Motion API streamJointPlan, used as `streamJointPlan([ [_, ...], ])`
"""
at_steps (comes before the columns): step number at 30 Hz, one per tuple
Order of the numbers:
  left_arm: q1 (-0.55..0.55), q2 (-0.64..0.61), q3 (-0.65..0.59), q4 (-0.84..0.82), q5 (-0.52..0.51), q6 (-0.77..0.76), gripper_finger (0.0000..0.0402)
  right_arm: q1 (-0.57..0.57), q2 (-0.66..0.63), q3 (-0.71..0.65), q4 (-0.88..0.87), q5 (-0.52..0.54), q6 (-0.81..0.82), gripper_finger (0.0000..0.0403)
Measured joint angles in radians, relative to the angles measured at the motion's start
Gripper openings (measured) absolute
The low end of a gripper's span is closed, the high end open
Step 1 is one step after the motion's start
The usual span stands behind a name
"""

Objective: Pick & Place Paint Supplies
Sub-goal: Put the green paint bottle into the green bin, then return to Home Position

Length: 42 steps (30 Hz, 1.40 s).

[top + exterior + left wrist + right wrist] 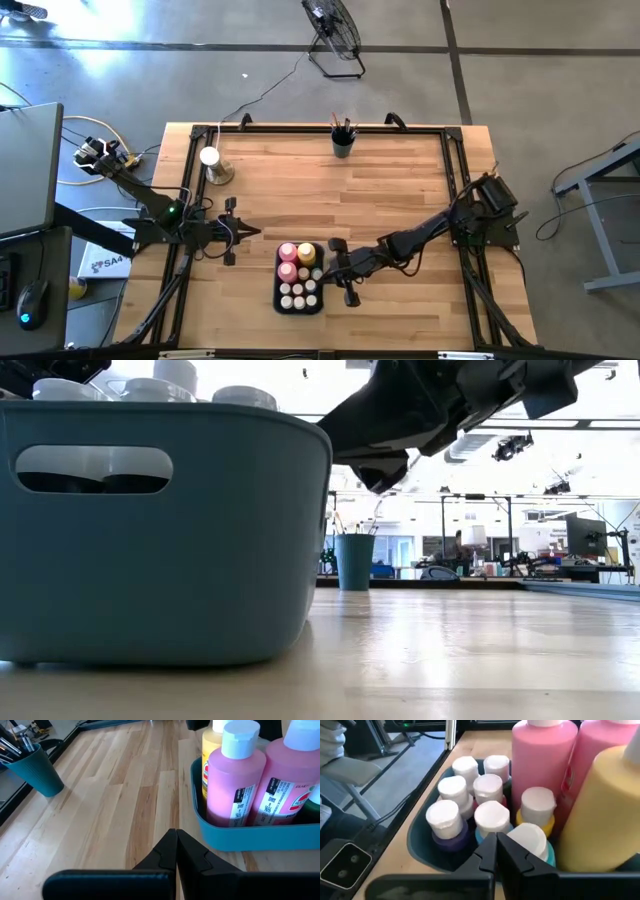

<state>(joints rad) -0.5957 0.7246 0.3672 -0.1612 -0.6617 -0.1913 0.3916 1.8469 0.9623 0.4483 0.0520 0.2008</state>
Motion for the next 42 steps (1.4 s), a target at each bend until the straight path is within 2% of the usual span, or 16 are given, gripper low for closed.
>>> streamJointPlan([
  [9, 0.0, 0.0, 0.0, 0.001, 0.0, -0.001, 0.0, -0.001, -0.001, 0.0, -0.041, 0.054, -0.006, 0.0003],
  [21, 0.0, 0.0, 0.0, 0.001, 0.0, -0.002, 0.0, 0.003, -0.008, 0.0, -0.035, 0.052, -0.022, 0.0003],
  [29, 0.0, 0.0, 0.0, 0.002, 0.0, -0.001, 0.0, 0.005, -0.185, 0.0, -0.217, 0.061, -0.073, 0.0003],
  [33, 0.0, 0.0, 0.0, 0.003, 0.0, -0.002, 0.0, 0.008, -0.273, 0.0, -0.315, 0.135, -0.125, 0.0003],
  [42, 0.0, 0.0, 0.0, 0.017, 0.11, -0.019, 0.0, 0.006, -0.309, -0.016, -0.417, 0.203, -0.116, 0.0003],
])
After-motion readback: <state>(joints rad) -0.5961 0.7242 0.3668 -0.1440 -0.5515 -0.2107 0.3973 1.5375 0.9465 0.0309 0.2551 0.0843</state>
